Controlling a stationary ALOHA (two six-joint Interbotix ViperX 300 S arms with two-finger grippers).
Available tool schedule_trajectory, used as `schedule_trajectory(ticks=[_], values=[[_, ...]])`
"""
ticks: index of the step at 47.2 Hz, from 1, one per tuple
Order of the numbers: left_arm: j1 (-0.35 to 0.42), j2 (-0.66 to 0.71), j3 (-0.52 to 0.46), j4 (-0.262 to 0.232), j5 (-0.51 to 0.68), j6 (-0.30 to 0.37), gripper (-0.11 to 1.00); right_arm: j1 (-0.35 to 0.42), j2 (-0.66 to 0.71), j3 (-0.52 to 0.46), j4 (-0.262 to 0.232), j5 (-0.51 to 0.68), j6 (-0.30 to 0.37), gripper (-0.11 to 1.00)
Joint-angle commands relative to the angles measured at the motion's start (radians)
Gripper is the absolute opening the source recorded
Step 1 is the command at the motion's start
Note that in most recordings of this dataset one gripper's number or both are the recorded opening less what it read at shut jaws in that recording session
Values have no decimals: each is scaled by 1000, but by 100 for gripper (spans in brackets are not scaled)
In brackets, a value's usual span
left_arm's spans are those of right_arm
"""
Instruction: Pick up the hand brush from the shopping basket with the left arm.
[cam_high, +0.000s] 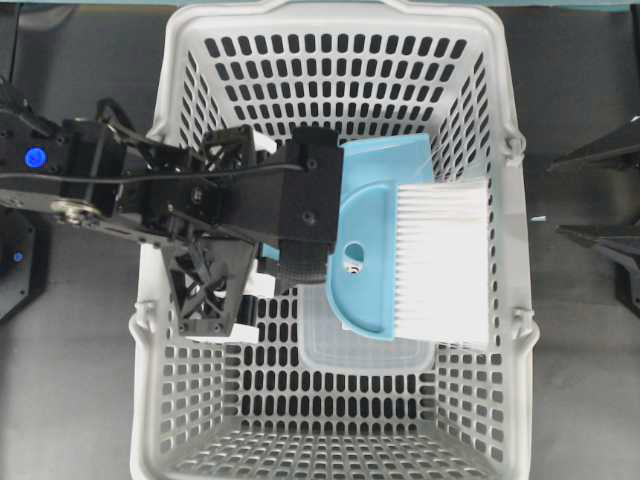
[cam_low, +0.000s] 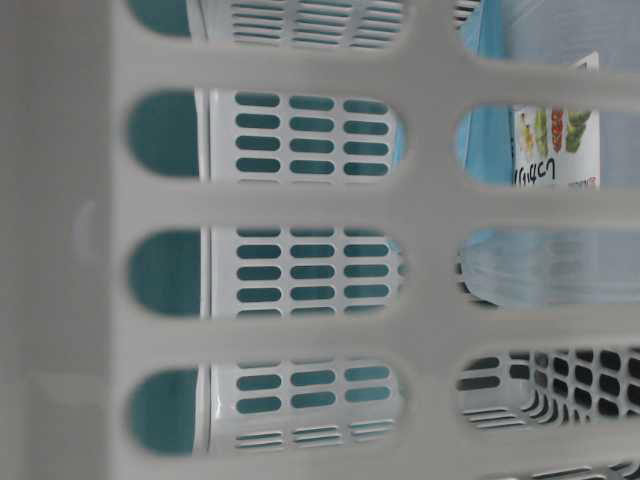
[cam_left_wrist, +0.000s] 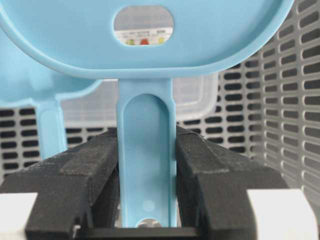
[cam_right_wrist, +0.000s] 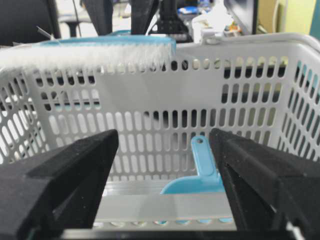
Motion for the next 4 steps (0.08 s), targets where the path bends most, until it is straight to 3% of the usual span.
schedule_trajectory(ticks=[1, 4], values=[[5, -28, -26, 3, -2, 3, 27, 2, 3, -8, 3, -6, 2, 72], [5, -28, -26, 3, -3, 3, 27, 3, 3, -8, 3, -6, 2, 72]])
